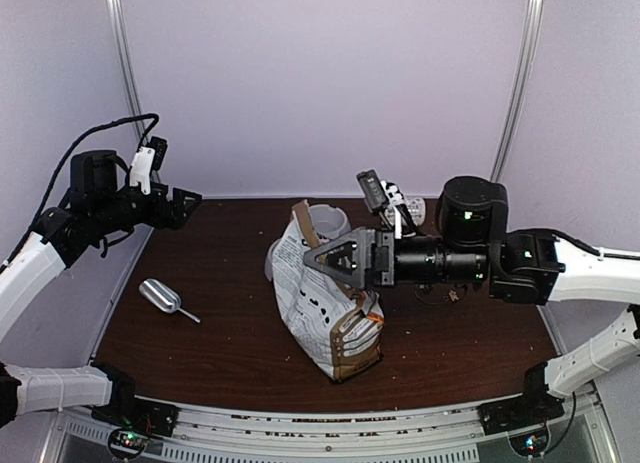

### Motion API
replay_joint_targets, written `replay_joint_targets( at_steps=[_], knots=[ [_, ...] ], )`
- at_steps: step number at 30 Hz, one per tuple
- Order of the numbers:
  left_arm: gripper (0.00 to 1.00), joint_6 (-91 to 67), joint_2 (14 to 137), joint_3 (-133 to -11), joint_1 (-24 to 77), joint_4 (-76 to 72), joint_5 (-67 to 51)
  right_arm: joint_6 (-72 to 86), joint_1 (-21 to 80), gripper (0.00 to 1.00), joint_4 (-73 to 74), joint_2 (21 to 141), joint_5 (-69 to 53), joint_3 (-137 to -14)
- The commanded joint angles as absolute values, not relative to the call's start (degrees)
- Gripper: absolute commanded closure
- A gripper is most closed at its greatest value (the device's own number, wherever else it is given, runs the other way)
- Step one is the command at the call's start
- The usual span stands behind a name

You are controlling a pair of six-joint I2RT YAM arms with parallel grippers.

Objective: Serve the pet food
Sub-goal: Adjust the pet food bag at the center of the board.

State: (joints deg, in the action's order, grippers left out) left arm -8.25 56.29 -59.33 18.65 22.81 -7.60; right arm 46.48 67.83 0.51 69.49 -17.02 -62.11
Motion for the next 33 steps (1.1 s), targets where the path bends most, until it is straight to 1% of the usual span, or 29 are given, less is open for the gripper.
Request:
replay_joint_targets(
  at_steps=[1,4,7,11,15,19,23,29,31,33],
  knots=[
    [0.02,-8.49,55.56,-59.49,18.8,21.8,-7.37,40.77,70.88,0.03,3.61,73.66,-19.11,-68.03],
    [0.02,-8.38,55.55,-59.43,18.8,21.79,-7.97,39.69,71.34,0.04,6.76,75.99,-17.41,-69.93],
    [0.02,-8.13,55.55,-59.34,18.81,21.27,-9.98,36.78,71.45,0.05,10.87,75.57,-14.66,-72.01],
    [0.02,-7.22,55.68,-59.23,19.97,20.38,-13.37,30.93,71.28,0.04,20.84,72.43,-5.43,-76.86],
    [0.02,-6.0,55.84,-59.32,21.83,20.61,-12.26,31.17,68.02,0.04,27.92,72.58,-1.03,-80.23],
    [0.02,-5.74,55.81,-59.45,22.08,21.25,-10.42,32.71,64.54,0.03,32.56,75.49,1.94,-82.69],
    [0.02,-5.84,55.72,-59.5,22.06,21.27,-10.03,36.24,59.72,0.04,36.97,80.62,-0.13,-85.92],
    [0.02,-6.29,55.9,-59.46,22.11,21.43,-9.57,34.46,58.54,0.04,39.11,88.72,-4.75,-93.68],
    [0.02,-6.33,55.9,-59.52,22.07,21.45,-9.64,33.55,58.54,0.06,40.39,91.76,-6.62,-96.68],
    [0.02,-6.34,55.88,-59.5,22.09,21.53,-9.56,33.03,58.58,0.1,40.65,94.15,-8.71,-98.55]
  ],
)
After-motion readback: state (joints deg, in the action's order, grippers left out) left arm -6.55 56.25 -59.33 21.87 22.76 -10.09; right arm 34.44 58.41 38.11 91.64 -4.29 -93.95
